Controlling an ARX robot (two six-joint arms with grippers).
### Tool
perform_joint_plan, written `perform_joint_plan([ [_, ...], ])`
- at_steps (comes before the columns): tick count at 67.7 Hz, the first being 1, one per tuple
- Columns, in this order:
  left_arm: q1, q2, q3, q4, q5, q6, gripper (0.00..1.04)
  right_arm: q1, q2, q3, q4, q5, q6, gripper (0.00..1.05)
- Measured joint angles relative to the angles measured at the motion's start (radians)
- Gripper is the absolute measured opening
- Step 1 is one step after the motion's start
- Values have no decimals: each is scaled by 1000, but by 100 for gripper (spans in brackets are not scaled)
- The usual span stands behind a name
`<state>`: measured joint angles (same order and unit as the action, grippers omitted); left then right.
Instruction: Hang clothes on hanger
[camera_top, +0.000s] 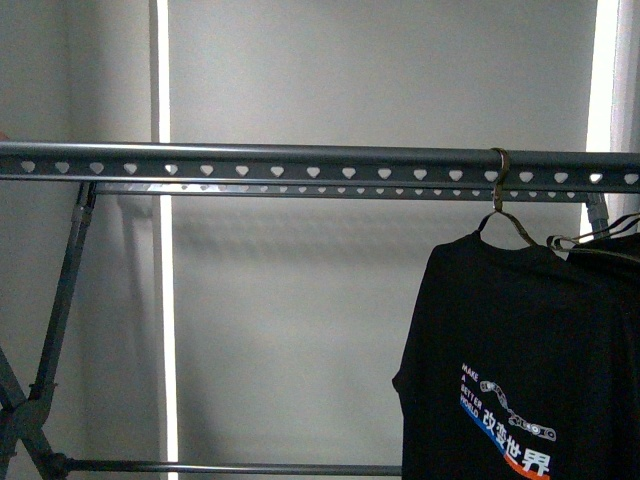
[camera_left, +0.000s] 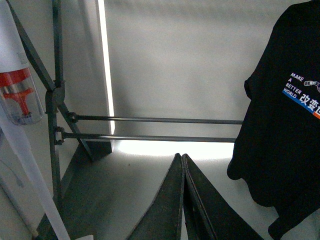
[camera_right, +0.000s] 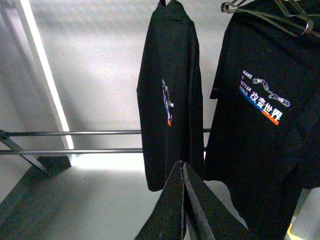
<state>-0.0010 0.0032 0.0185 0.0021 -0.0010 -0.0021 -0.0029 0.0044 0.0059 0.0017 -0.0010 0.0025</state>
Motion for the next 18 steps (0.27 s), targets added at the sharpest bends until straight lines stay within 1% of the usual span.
perform_joint_plan([
  [1, 0, 0, 0, 0, 0, 0, 4, 0, 0, 0, 0, 0, 0, 2],
  [3, 0, 0, 0, 0, 0, 0, 7, 0, 0, 0, 0, 0, 0, 2],
  [6, 0, 0, 0, 0, 0, 0, 18, 0, 0, 0, 0, 0, 0, 2],
  [9, 0, 0, 0, 0, 0, 0, 25, 0, 0, 0, 0, 0, -2, 3],
  [11, 0, 0, 0, 0, 0, 0, 32, 0, 0, 0, 0, 0, -2, 9],
  [14, 0, 0, 0, 0, 0, 0, 39, 0, 0, 0, 0, 0, -2, 17],
  [18, 0, 0, 0, 0, 0, 0, 51, 0, 0, 0, 0, 0, -2, 29],
])
